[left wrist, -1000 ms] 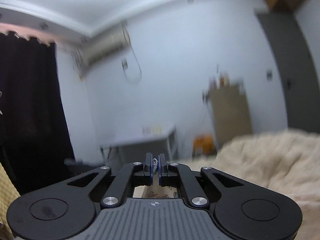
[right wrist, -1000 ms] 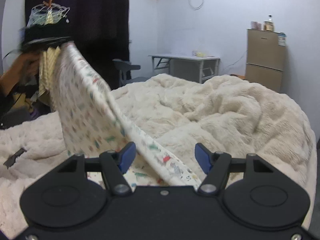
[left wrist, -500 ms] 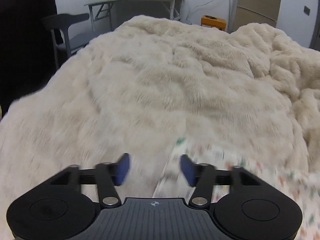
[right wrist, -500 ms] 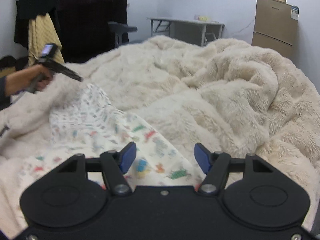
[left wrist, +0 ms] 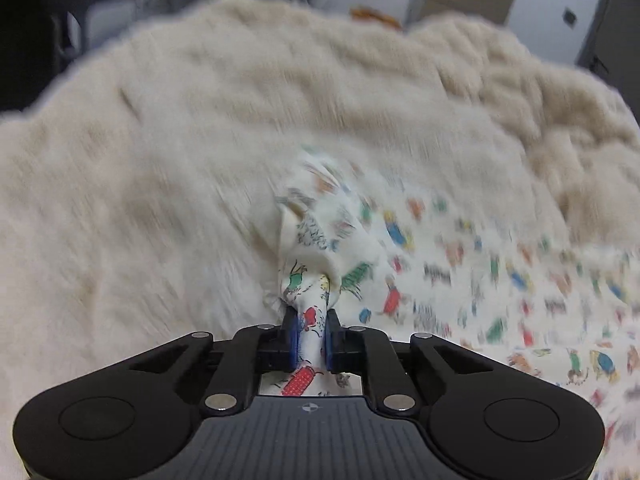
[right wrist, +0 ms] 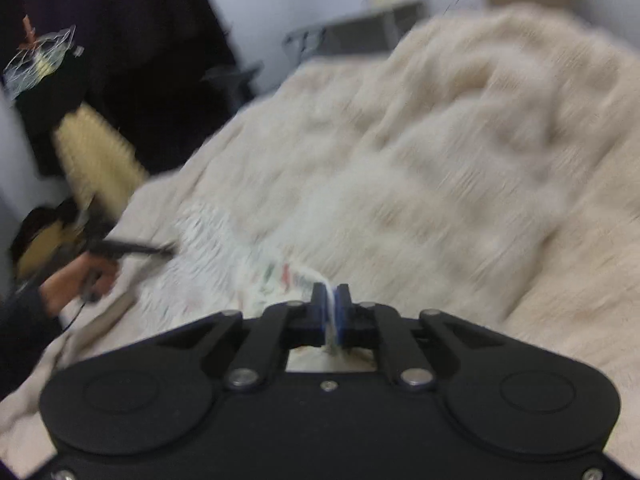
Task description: Fold clothes
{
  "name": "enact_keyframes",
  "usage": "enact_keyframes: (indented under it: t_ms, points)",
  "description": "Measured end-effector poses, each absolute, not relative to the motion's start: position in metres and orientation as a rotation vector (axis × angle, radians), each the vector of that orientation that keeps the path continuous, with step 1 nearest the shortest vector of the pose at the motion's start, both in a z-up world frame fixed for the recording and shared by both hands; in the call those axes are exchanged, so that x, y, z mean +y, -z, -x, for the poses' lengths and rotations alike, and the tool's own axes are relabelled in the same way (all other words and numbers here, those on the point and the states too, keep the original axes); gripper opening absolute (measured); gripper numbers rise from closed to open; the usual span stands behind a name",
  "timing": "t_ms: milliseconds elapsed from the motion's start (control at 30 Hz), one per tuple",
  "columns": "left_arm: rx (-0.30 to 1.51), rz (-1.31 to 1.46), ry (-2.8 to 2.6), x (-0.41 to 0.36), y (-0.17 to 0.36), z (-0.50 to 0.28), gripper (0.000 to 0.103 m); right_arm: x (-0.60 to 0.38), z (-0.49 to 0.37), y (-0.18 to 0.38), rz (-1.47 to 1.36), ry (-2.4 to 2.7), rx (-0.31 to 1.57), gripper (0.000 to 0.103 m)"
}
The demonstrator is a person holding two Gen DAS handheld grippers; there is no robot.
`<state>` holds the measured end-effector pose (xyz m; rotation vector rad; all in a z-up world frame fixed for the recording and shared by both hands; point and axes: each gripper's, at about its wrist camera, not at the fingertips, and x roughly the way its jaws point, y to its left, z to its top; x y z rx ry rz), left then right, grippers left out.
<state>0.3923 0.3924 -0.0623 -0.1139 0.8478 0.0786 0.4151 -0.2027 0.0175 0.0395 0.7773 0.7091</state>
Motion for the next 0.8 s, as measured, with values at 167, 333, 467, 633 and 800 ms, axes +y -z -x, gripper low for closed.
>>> enact_keyframes:
  t_ms: [167, 333, 467, 633, 800]
  points:
    - [0.812, -0.03, -0.154, 0.359, 0.039, -0.376, 0.038, -0.196, -0.399, -0.018, 0.05, -0.52, 0.778, 0.027]
    - [0.749, 0.038, 0.075, 0.317, 0.008, -0.296, 0.051, -0.221, -0.305, -0.052, -0.001, -0.448, 0.683, 0.057]
    - [0.774, 0.152, 0.271, 0.284, 0.02, -0.246, 0.055, -0.222, -0.214, -0.061, -0.007, -0.453, 0.644, 0.057]
    - [0.796, 0.343, 0.544, 0.245, 0.049, -0.216, 0.054, -0.214, -0.135, -0.055, -0.105, -0.515, 0.584, 0.057]
    - [0.678, 0.507, 0.626, 0.21, 0.055, -0.227, 0.048, -0.2, -0.105, -0.04, -0.143, -0.545, 0.59, 0.057]
